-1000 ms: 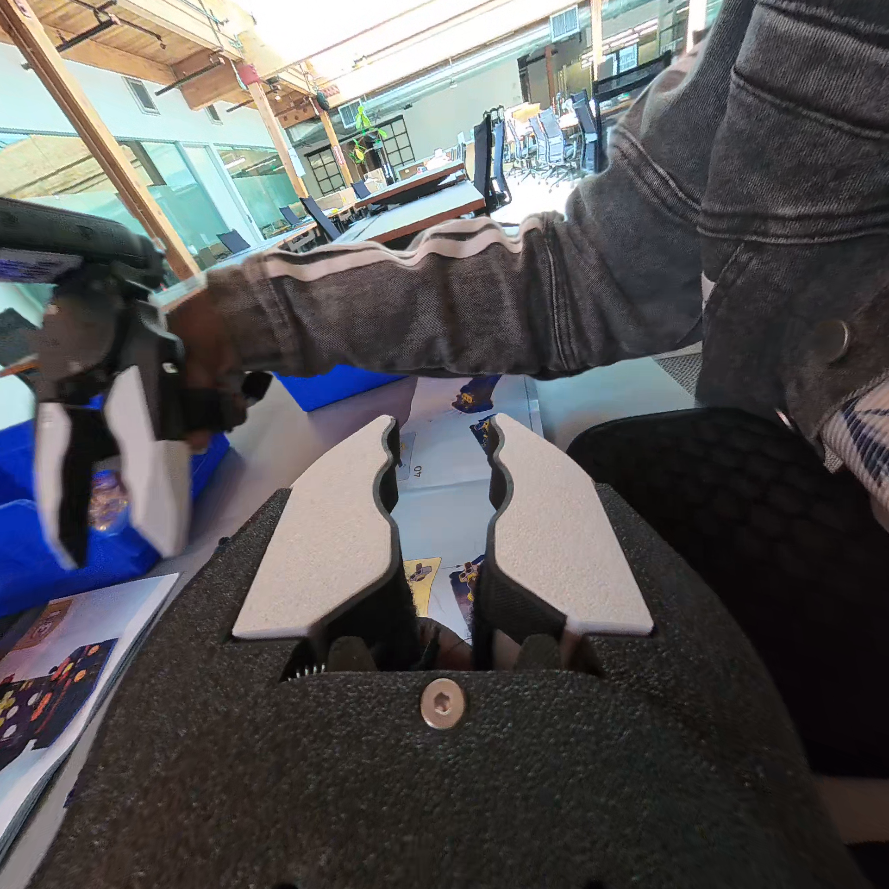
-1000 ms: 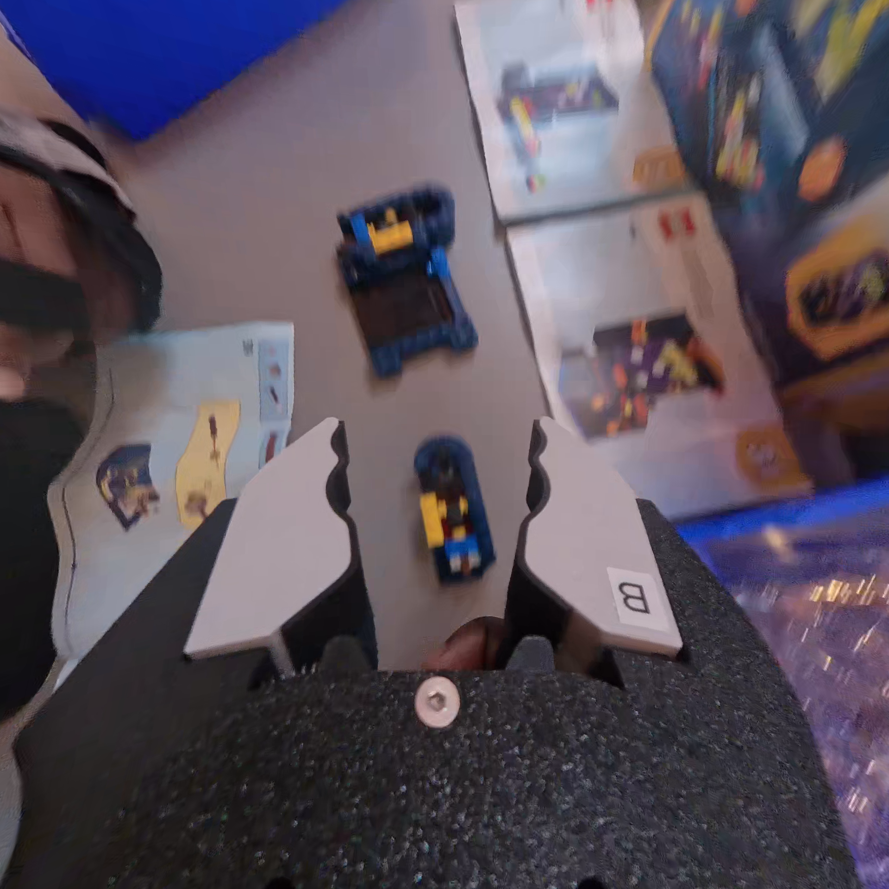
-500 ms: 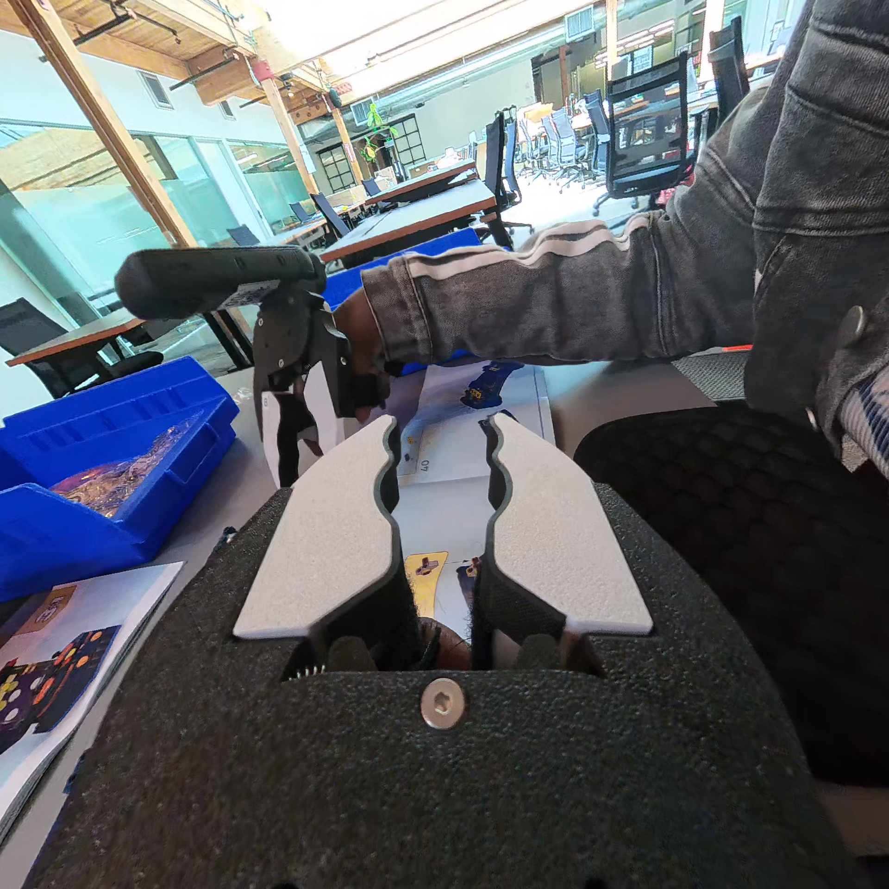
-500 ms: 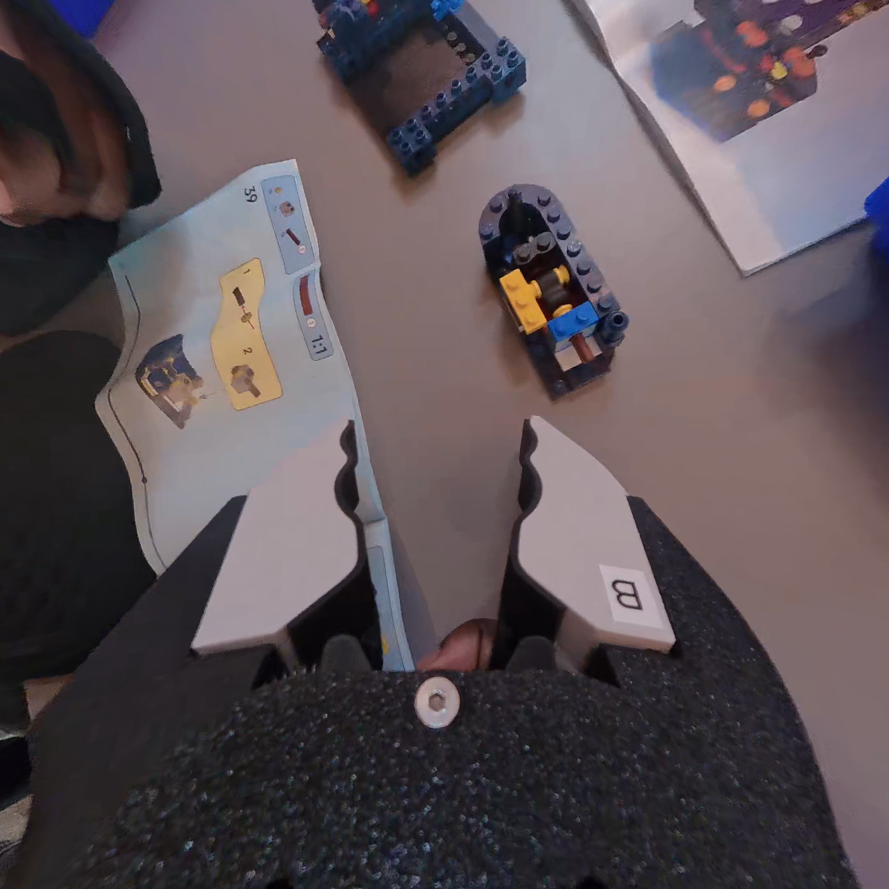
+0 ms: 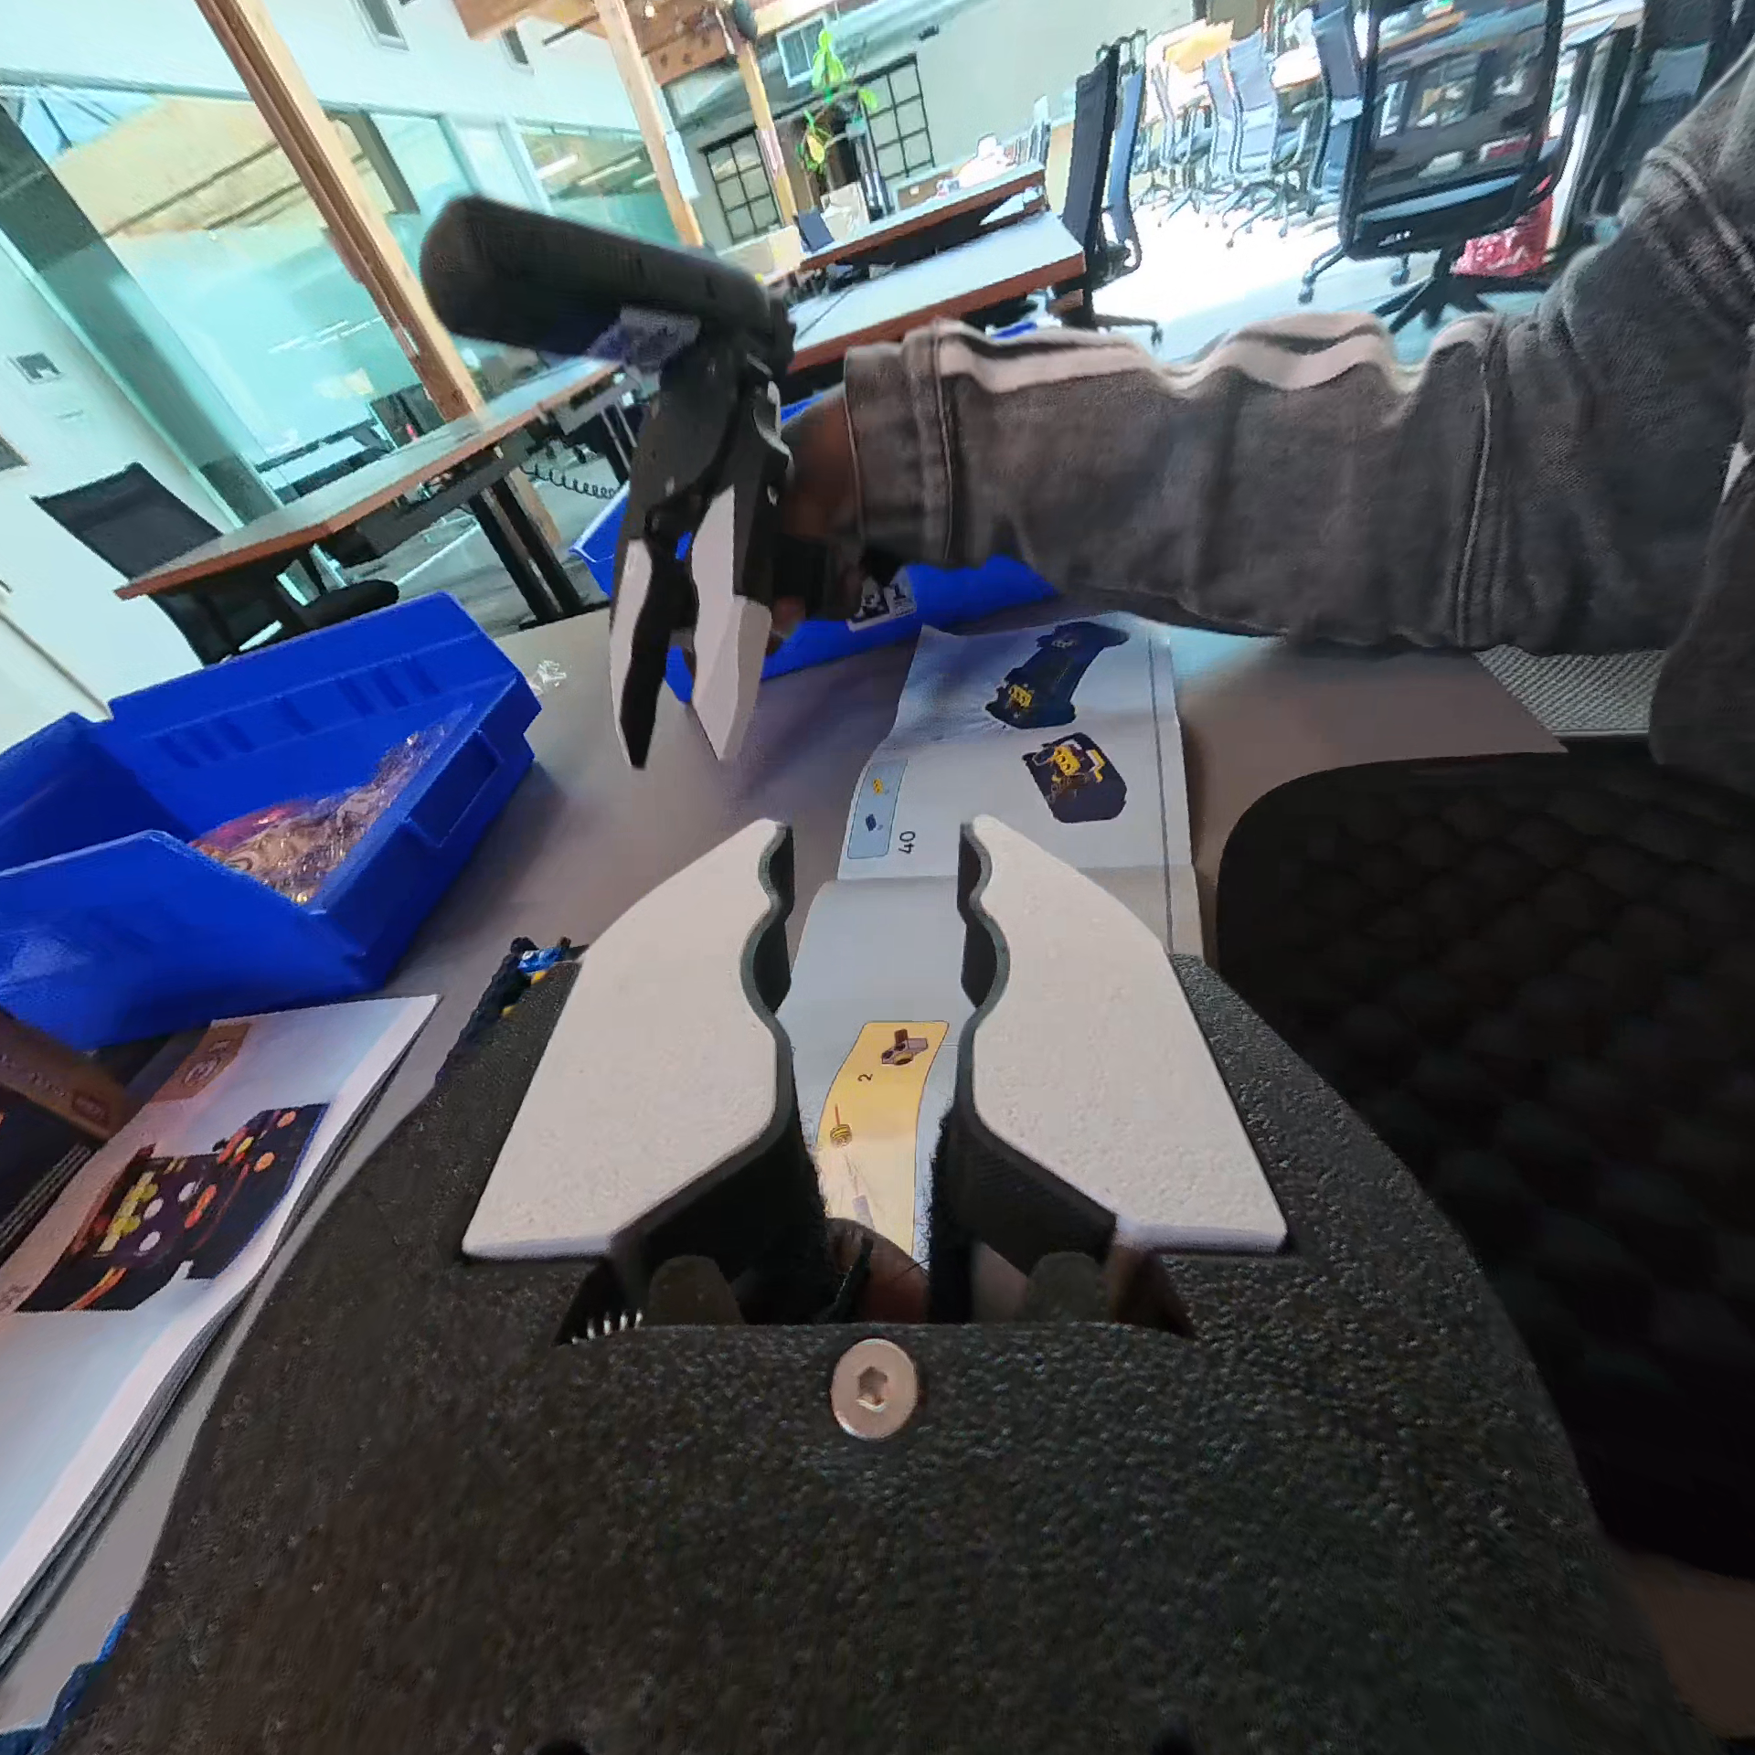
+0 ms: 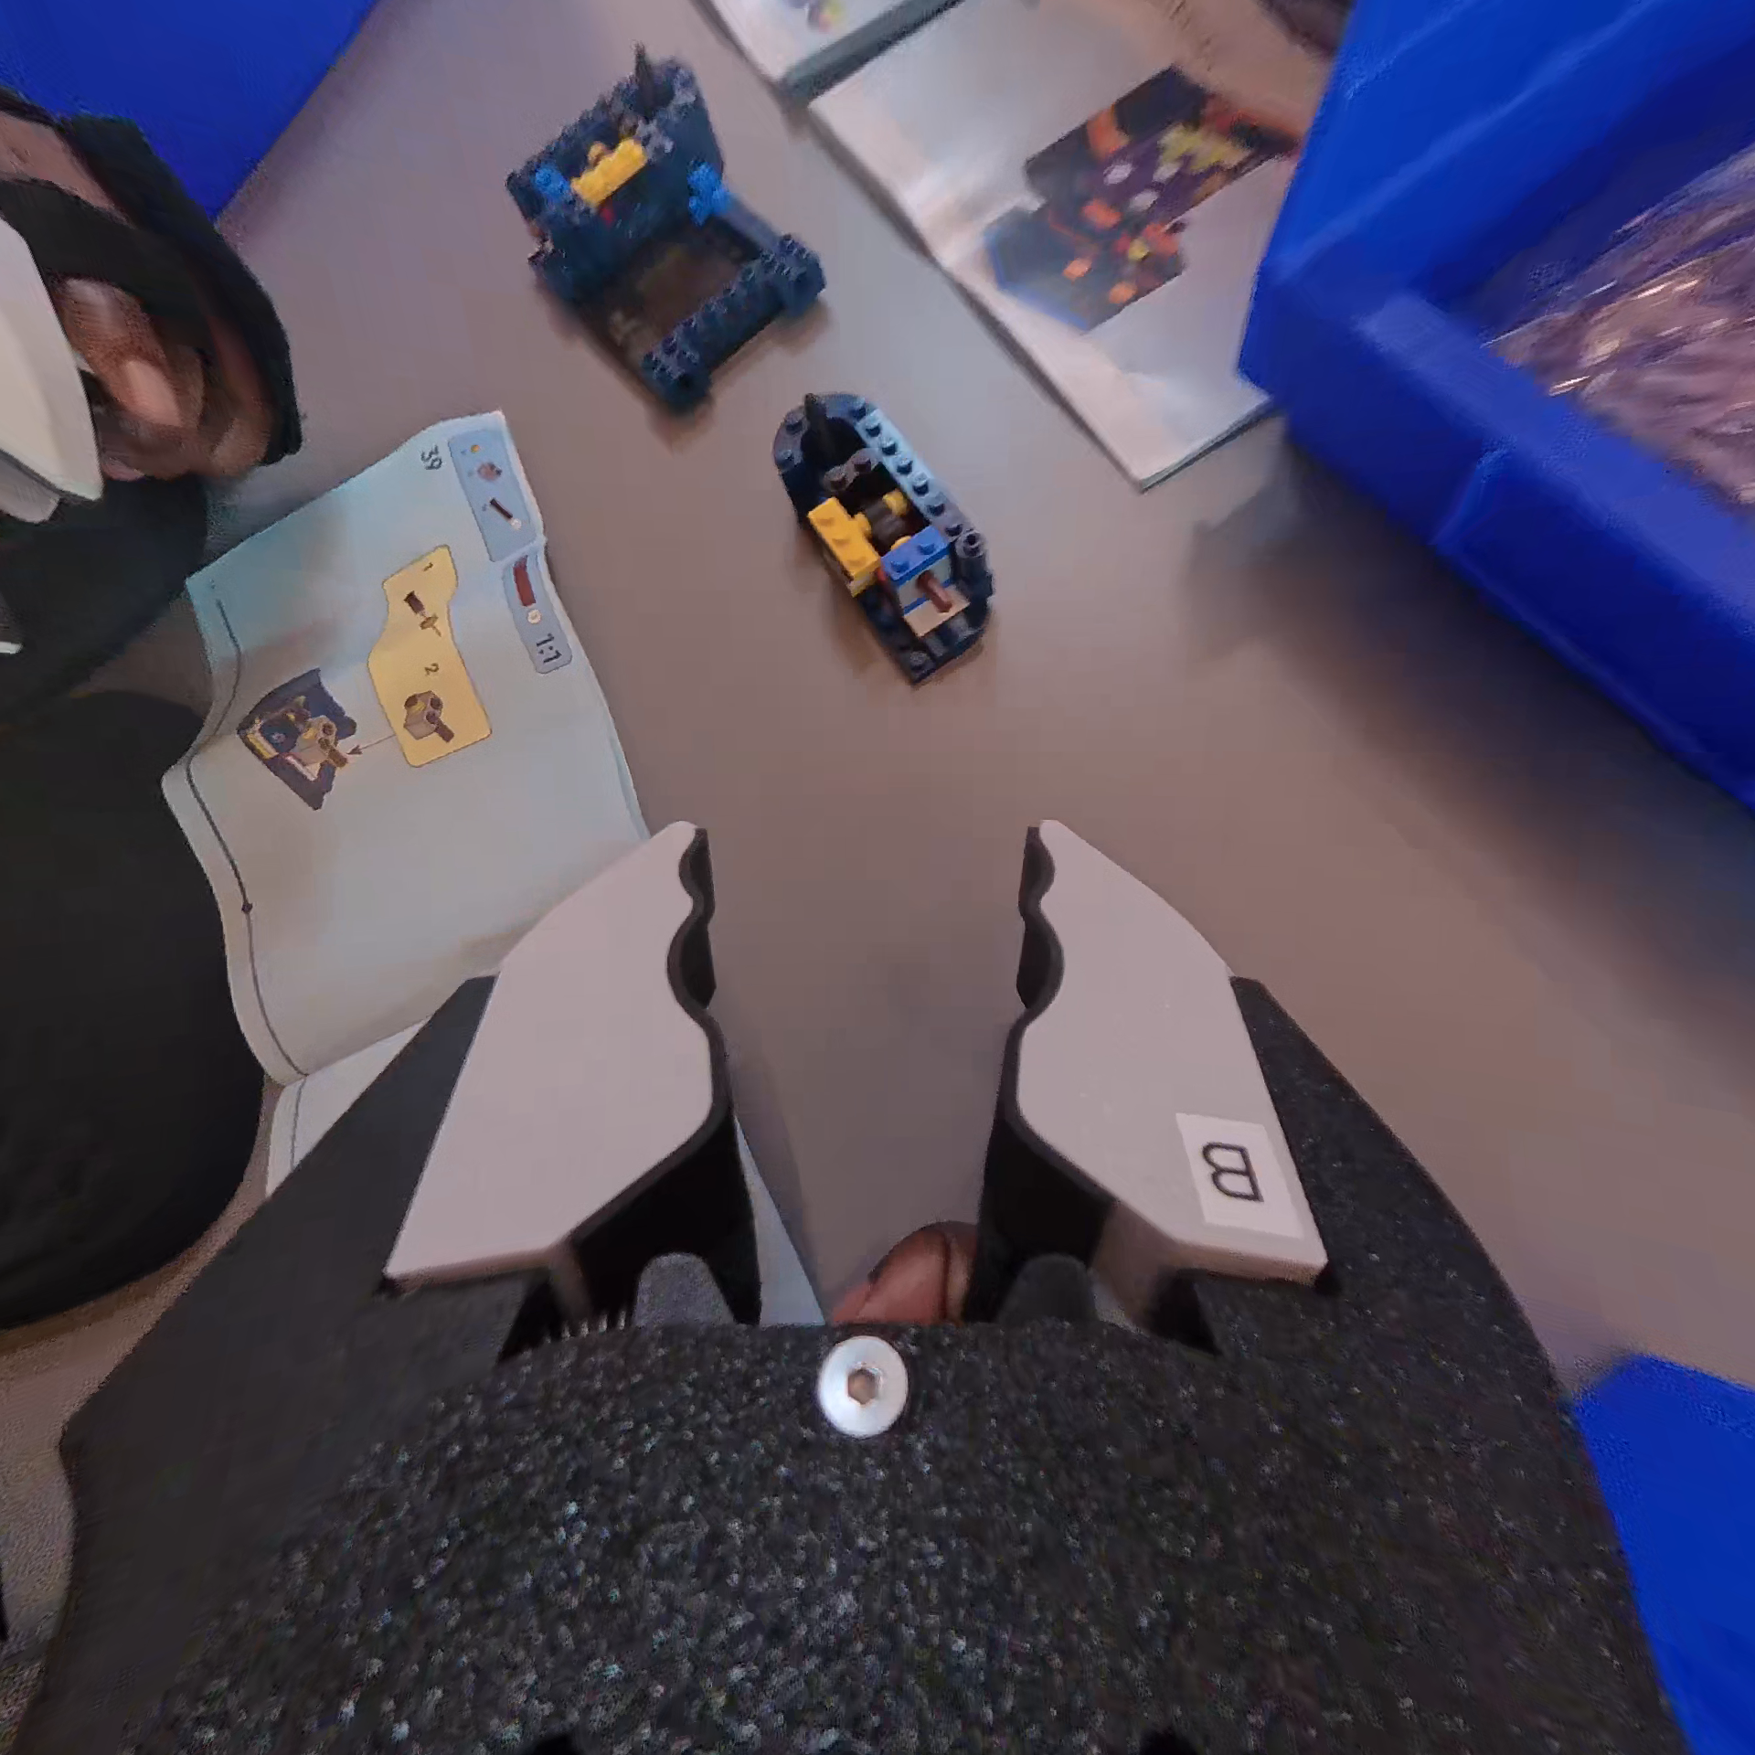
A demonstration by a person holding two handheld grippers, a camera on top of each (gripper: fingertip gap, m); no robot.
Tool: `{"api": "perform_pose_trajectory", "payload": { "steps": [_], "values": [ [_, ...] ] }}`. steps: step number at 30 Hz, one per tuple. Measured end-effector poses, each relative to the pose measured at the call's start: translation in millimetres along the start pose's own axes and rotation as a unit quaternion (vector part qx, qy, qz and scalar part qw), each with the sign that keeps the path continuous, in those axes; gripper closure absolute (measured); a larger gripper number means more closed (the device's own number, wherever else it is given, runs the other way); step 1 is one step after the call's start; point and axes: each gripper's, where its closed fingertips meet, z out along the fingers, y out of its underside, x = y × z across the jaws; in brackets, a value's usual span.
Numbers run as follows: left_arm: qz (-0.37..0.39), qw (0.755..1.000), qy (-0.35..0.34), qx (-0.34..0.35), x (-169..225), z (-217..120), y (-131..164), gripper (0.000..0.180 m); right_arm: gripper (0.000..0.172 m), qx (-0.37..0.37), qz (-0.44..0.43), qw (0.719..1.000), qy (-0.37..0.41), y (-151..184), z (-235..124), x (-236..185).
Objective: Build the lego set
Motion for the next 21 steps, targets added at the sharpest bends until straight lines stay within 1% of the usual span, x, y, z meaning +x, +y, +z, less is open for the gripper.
{"api": "perform_pose_trajectory", "payload": {
  "steps": [4,7,10,18,21],
  "values": [
    [0.021,0.999,0.034,0.006,14,2,-2,0.147,0.109,-0.009,-0.011,1.000,0.019,5,-11,-2],
    [0.037,0.998,0.056,0.002,23,3,-1,0.147,0.107,-0.046,-0.024,0.999,0.015,13,-15,-13],
    [0.043,0.997,0.062,-0.008,26,5,3,0.147,0.106,-0.071,-0.049,0.996,0.019,17,-20,-22],
    [0.052,0.996,0.073,-0.022,30,6,8,0.146,0.107,-0.073,-0.059,0.995,0.017,15,-19,-28],
    [0.054,0.995,0.079,-0.025,32,7,9,0.146,0.107,-0.061,-0.061,0.996,0.008,11,-11,-28]
  ]
}}
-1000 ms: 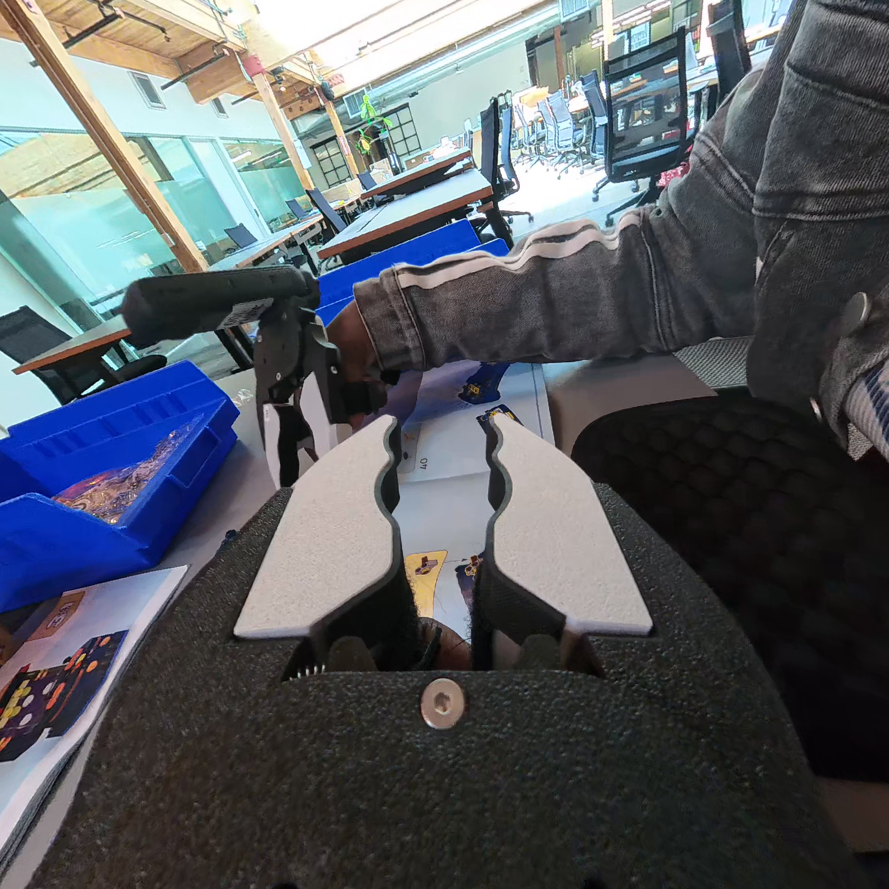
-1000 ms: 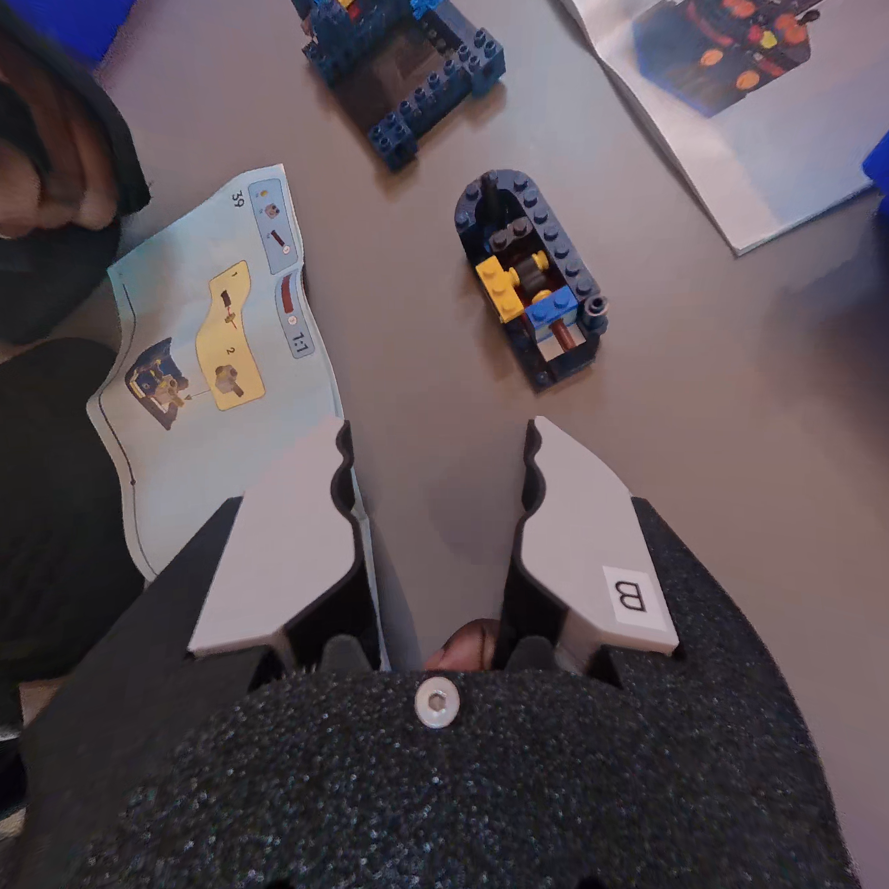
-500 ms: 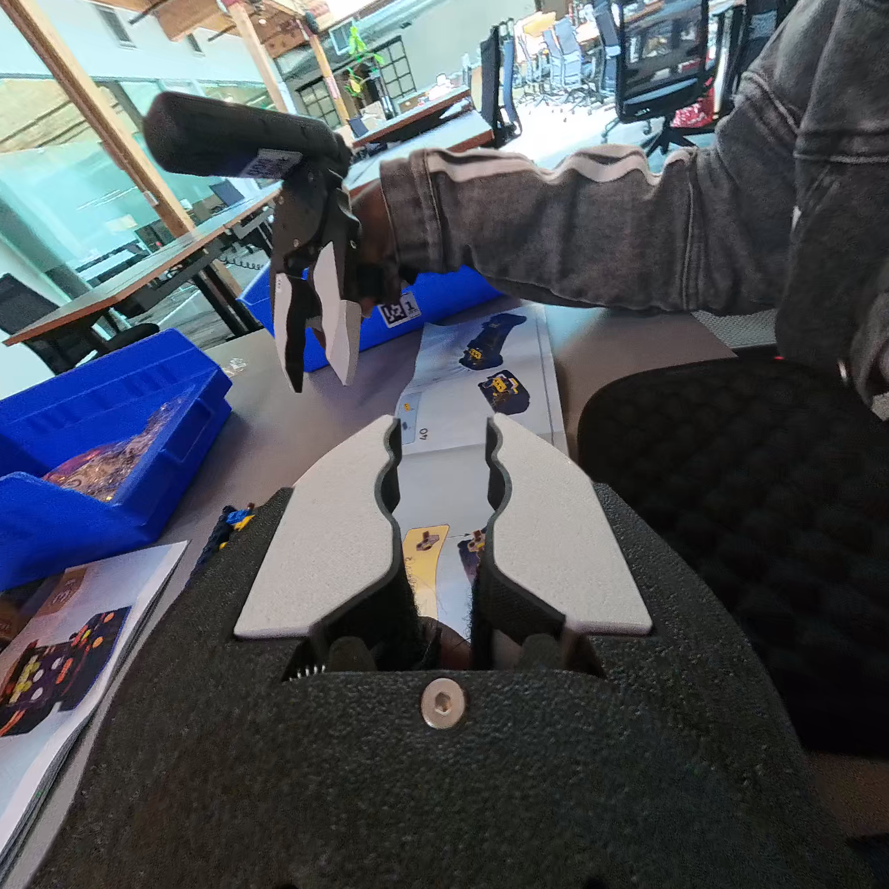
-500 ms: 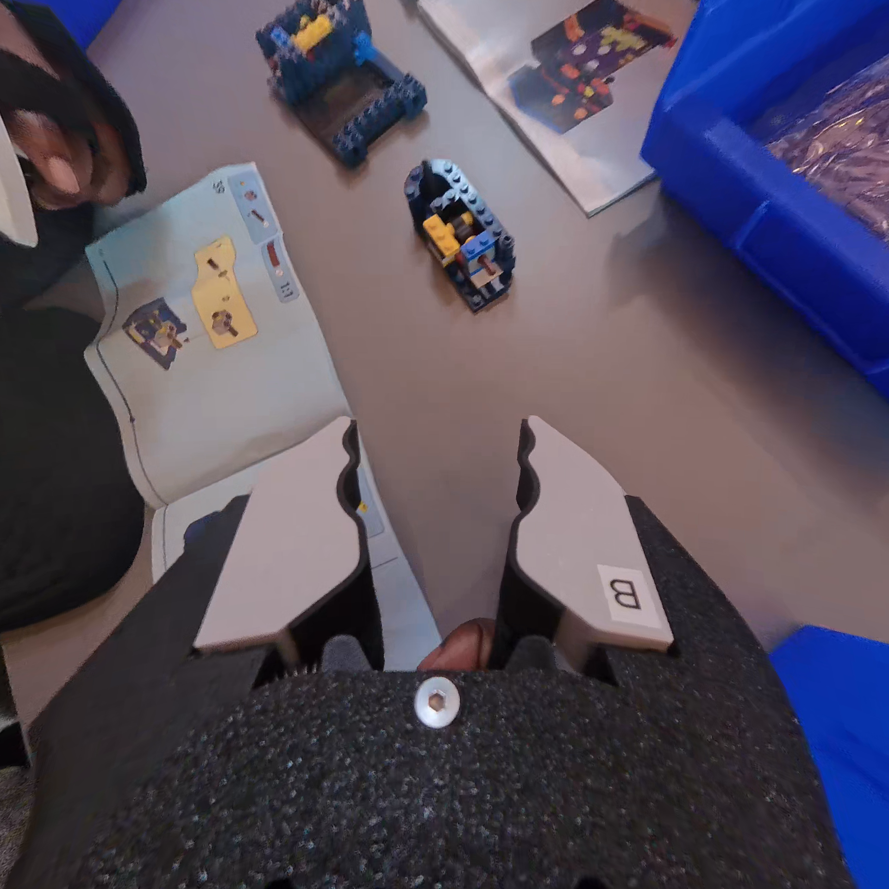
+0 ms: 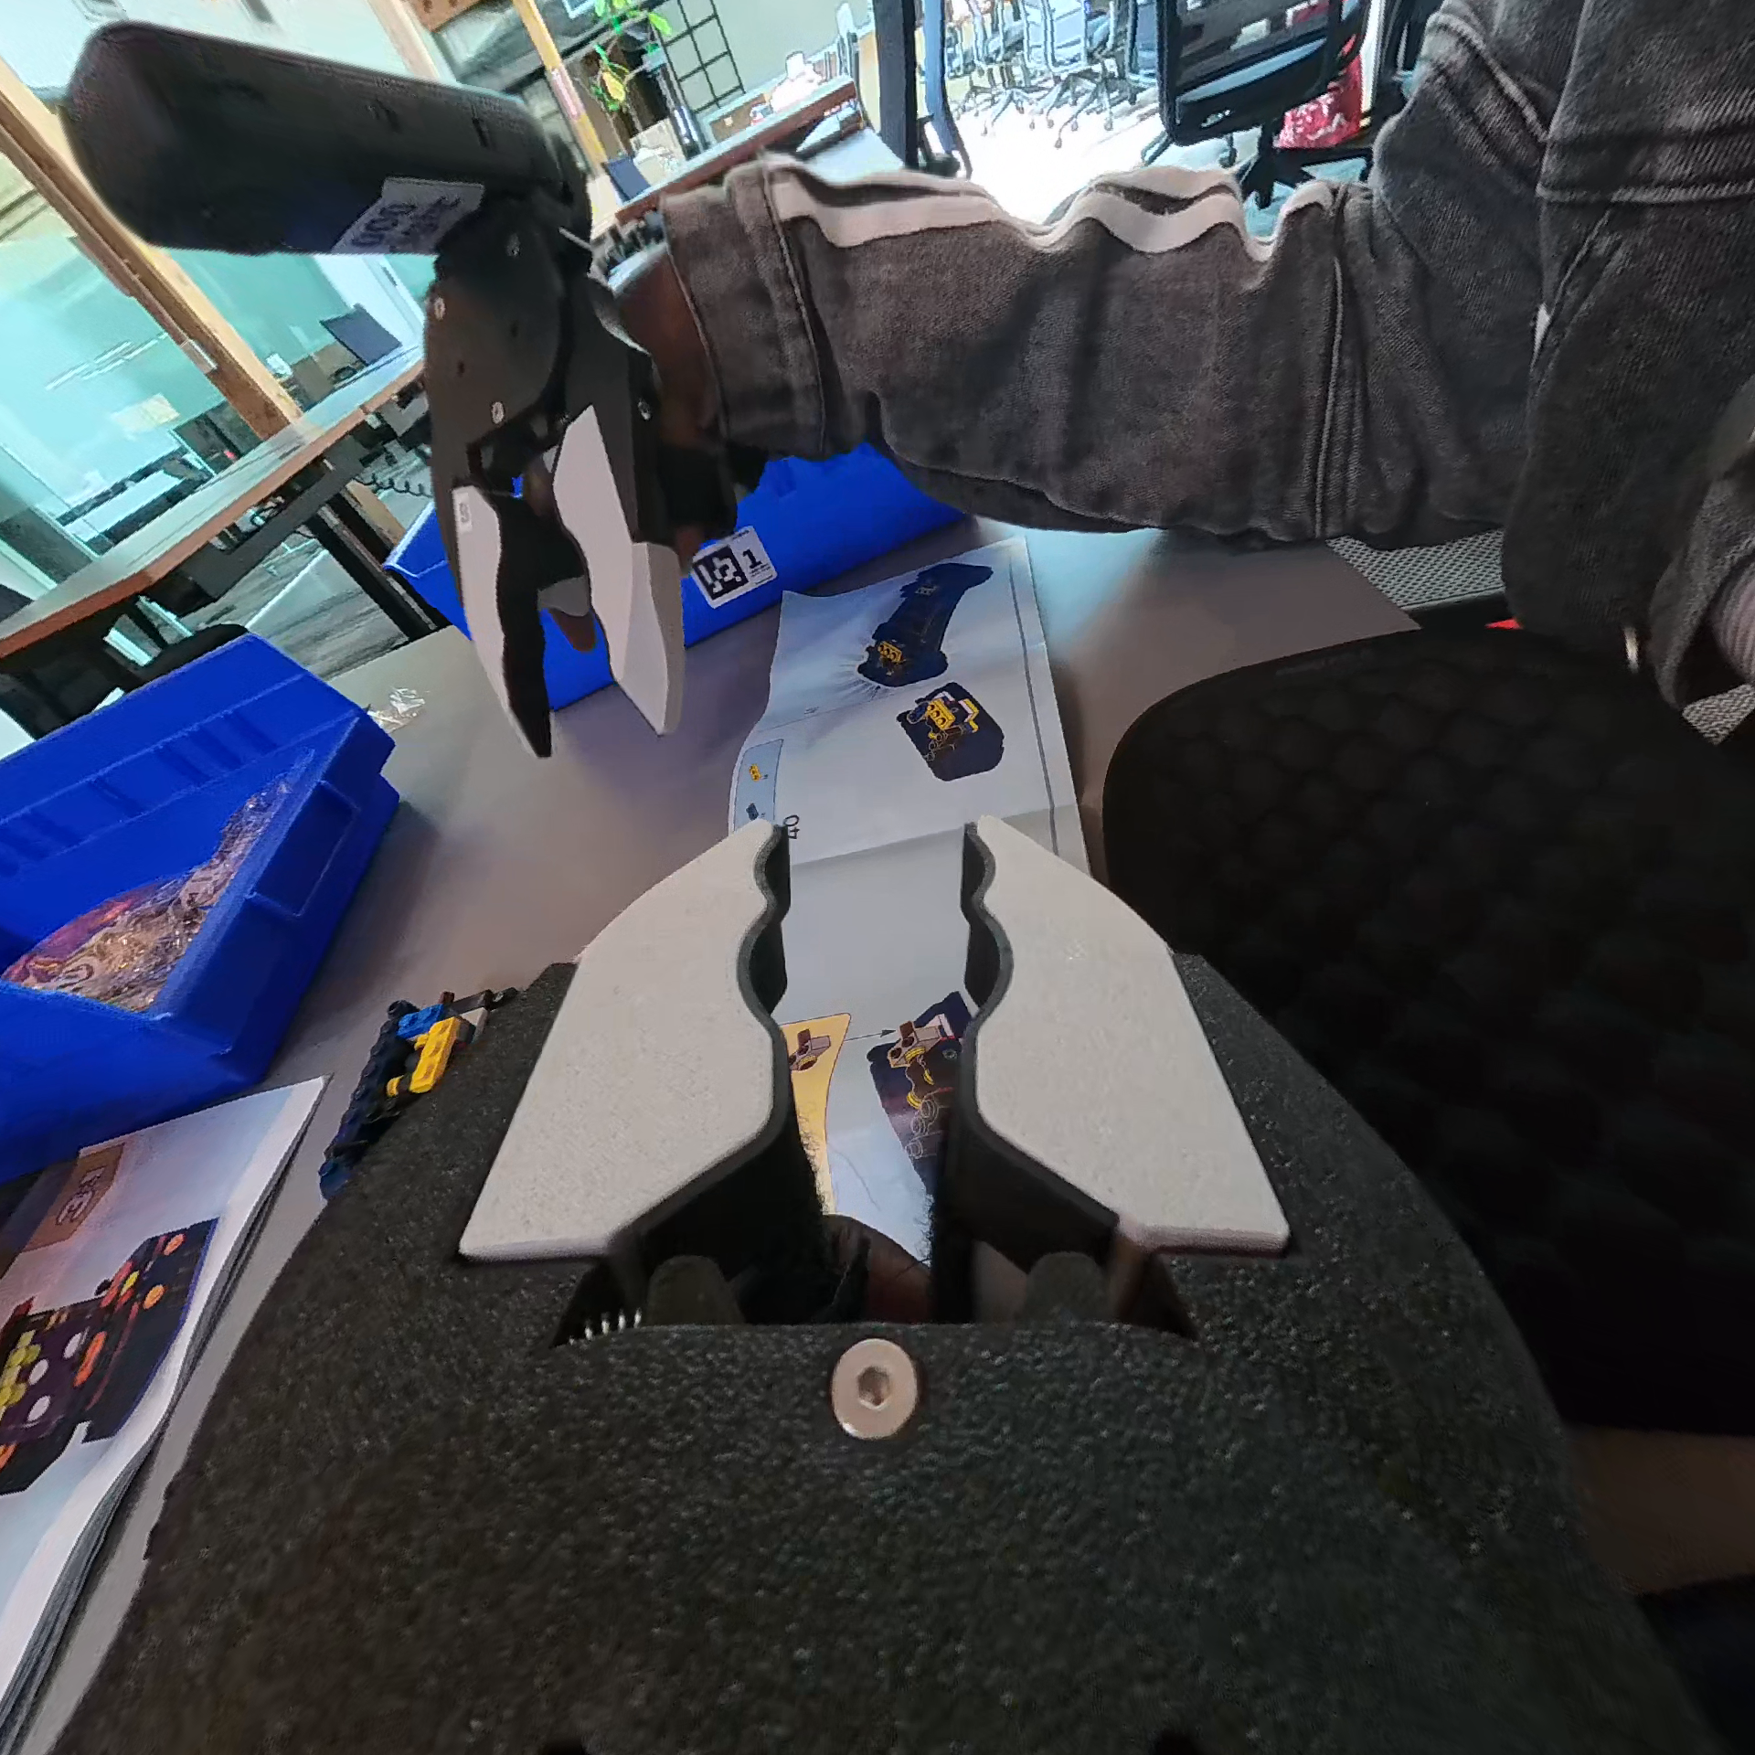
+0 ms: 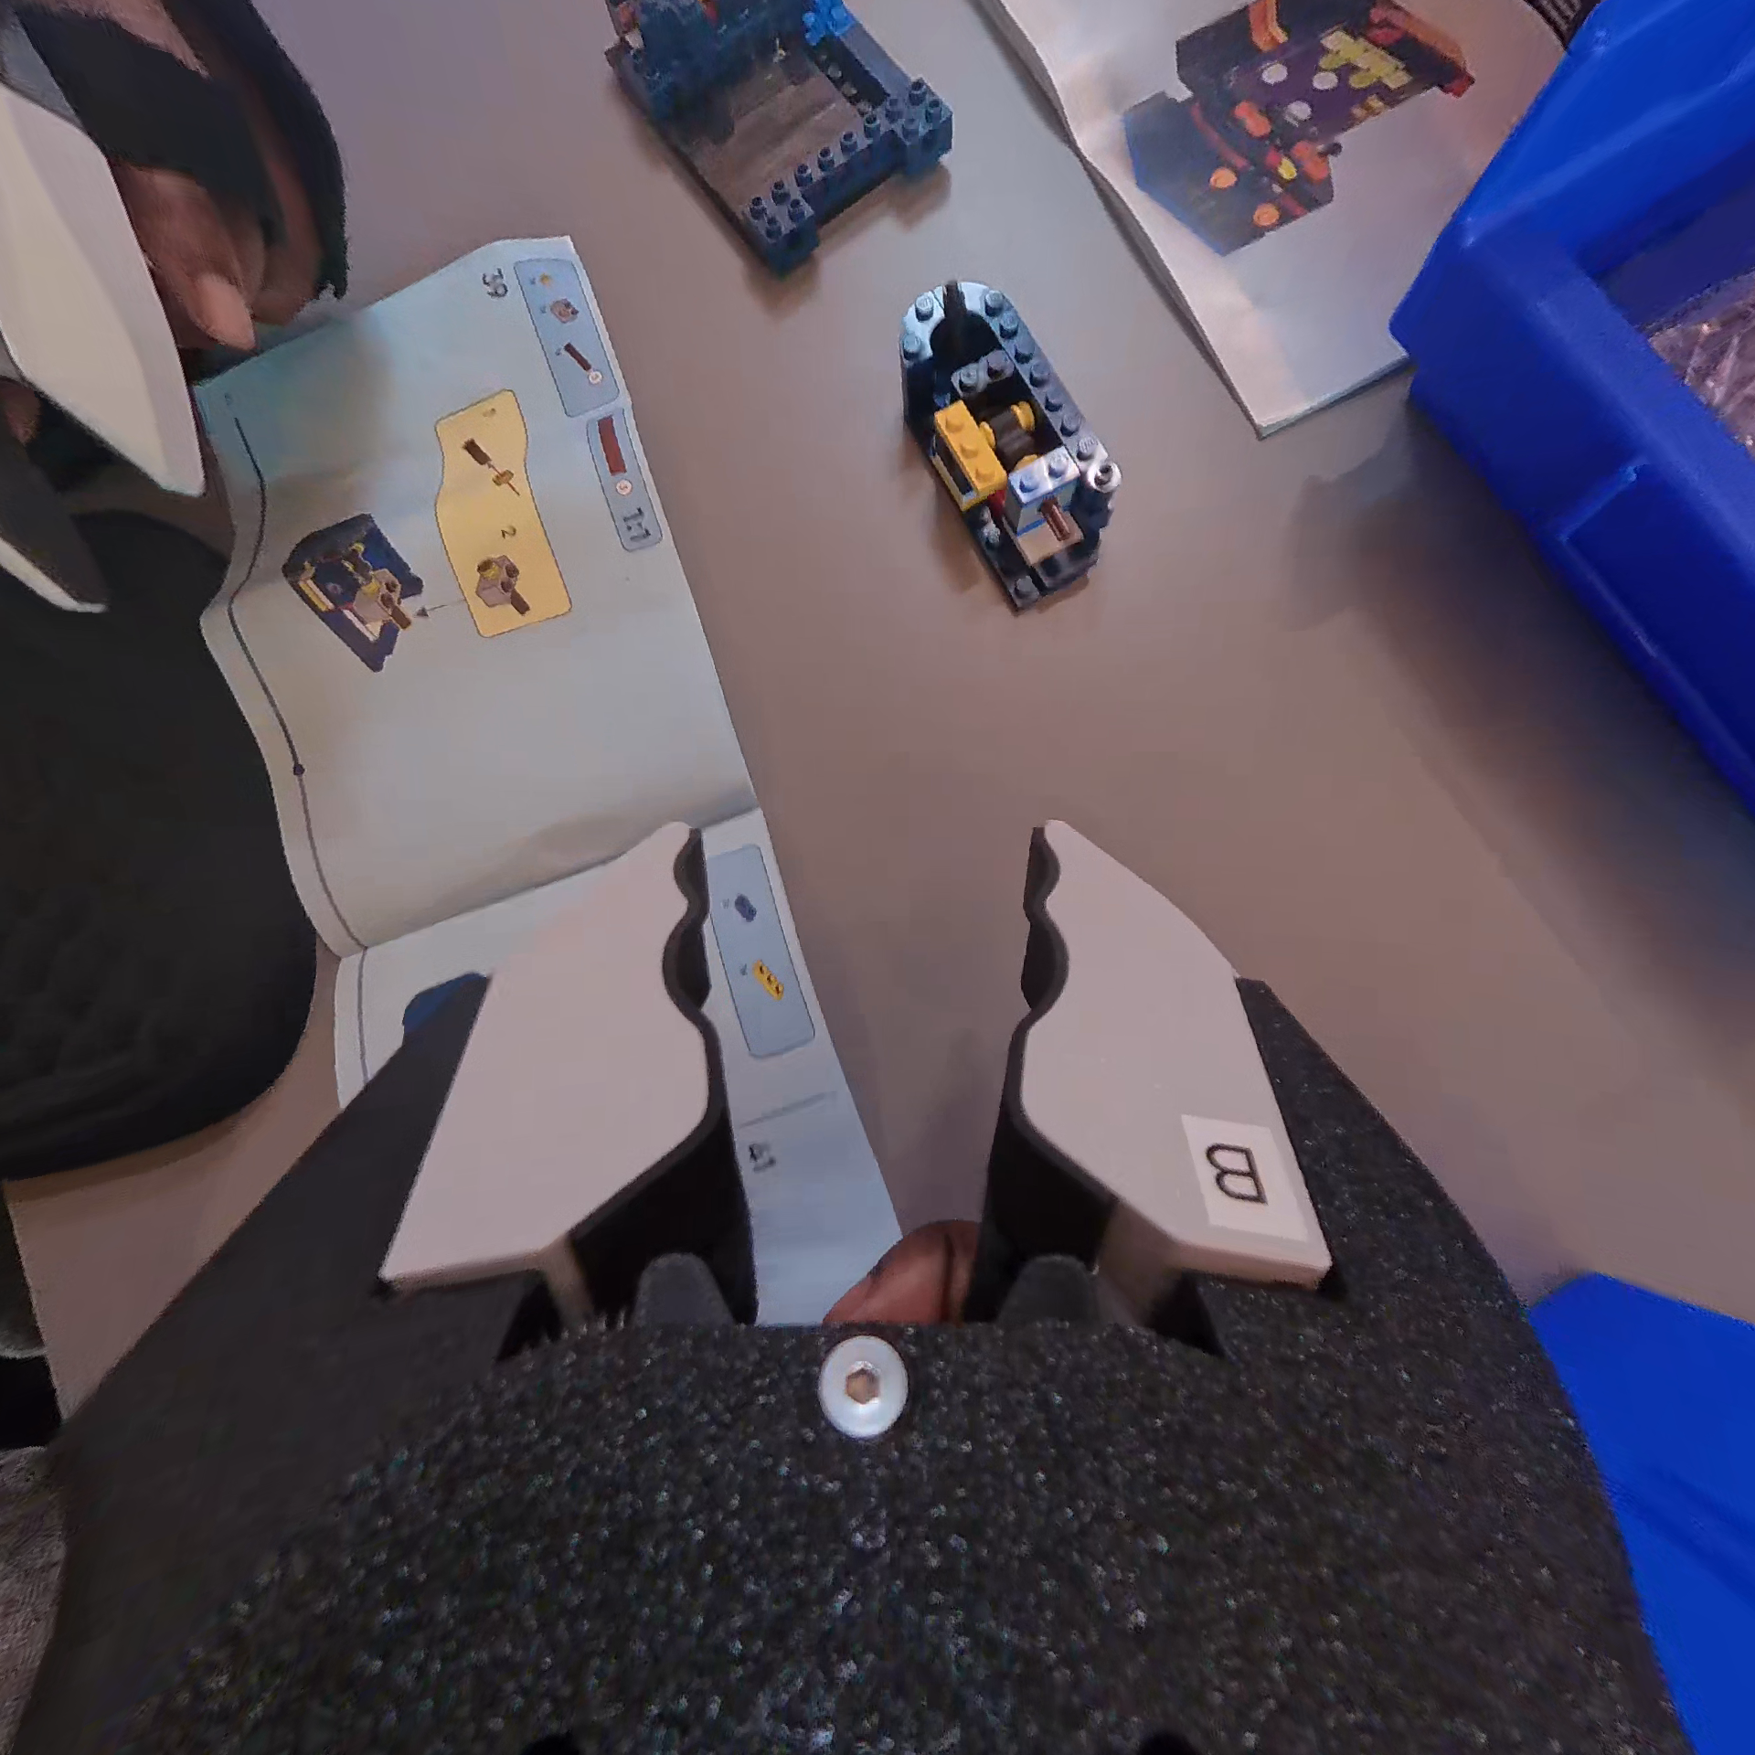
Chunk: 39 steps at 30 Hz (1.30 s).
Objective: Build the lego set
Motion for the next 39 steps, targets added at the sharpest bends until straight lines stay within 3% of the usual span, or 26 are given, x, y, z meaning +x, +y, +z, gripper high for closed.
{"api": "perform_pose_trajectory", "payload": {
  "steps": [8,13,18,21,23,28,29,32,35,39],
  "values": [
    [0.010,1.000,0.005,-0.011,4,1,3,0.146,0.101,0.011,0.007,0.997,-0.074,-21,63,-19],
    [0.013,1.000,0.006,-0.013,5,1,3,0.146,0.104,0.002,-0.001,0.999,-0.038,-15,65,-7],
    [0.001,1.000,-0.010,-0.021,-3,1,6,0.144,0.098,0.056,-0.030,0.997,0.036,-27,59,23],
    [-0.031,0.998,-0.051,-0.029,-22,-4,12,0.142,0.096,0.086,-0.081,0.991,0.058,-47,62,39],
    [-0.062,0.995,-0.078,-0.031,-37,-11,15,0.142,0.100,0.086,-0.110,0.990,0.029,-60,69,37],
    [-0.094,0.982,-0.160,-0.029,-71,-36,19,0.138,0.100,-0.029,-0.164,0.986,-0.004,-51,103,44],
    [-0.090,0.977,-0.187,-0.041,-79,-42,23,0.133,0.107,-0.008,-0.157,0.987,-0.016,-58,105,41],
    [-0.069,0.949,-0.299,-0.077,-113,-67,33,0.098,0.124,-0.005,-0.163,0.987,-0.001,-59,109,42],
    [-0.085,0.929,-0.343,-0.107,-128,-85,38,0.080,0.133,-0.005,-0.087,0.994,0.063,-59,108,56],
    [-0.106,0.924,-0.335,-0.154,-131,-94,43,0.083,0.134,-0.016,0.104,0.981,0.162,-51,102,74]
  ]
}}
